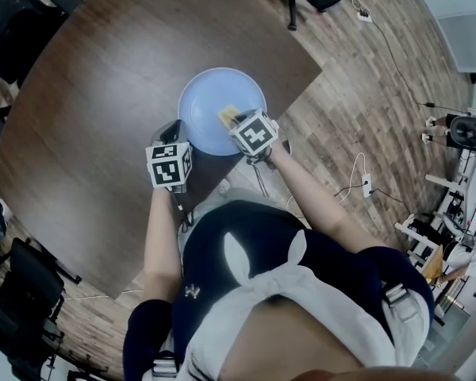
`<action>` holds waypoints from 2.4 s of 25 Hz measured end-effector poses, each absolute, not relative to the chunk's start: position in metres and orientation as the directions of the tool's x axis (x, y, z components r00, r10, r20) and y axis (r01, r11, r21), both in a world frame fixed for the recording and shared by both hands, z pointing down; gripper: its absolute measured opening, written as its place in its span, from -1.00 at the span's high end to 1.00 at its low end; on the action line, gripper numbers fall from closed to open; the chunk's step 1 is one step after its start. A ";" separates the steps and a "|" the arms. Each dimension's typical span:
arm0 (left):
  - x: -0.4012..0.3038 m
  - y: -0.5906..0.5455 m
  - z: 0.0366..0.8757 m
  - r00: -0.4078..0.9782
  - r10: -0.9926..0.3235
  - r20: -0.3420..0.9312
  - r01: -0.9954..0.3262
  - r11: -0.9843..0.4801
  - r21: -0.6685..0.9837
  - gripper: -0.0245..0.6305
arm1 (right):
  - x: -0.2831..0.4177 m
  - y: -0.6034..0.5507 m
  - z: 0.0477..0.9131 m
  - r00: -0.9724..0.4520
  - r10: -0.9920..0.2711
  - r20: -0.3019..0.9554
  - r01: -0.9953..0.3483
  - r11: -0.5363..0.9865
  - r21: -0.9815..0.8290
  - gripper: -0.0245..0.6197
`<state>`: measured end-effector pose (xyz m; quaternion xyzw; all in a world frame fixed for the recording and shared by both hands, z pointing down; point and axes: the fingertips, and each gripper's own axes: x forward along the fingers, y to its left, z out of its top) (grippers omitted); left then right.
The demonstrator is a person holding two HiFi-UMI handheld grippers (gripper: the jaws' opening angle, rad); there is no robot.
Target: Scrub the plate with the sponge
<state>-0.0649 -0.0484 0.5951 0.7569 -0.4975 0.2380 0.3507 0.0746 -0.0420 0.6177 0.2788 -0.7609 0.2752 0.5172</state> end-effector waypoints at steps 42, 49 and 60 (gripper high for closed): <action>-0.065 -0.045 0.593 0.403 -0.587 0.702 -0.915 -0.265 0.303 0.91 | 0.005 0.018 0.614 -0.456 0.085 0.886 -0.497 0.801 -0.333 0.86; -0.065 -0.046 0.595 0.406 -0.586 0.701 -0.914 -0.267 0.306 0.91 | 0.025 0.024 0.615 -0.355 0.124 0.927 -0.408 0.871 -0.273 0.86; -0.066 -0.046 0.595 0.407 -0.588 0.699 -0.913 -0.267 0.307 0.91 | 0.060 0.009 0.613 -0.218 0.008 0.976 -0.318 0.945 -0.079 0.86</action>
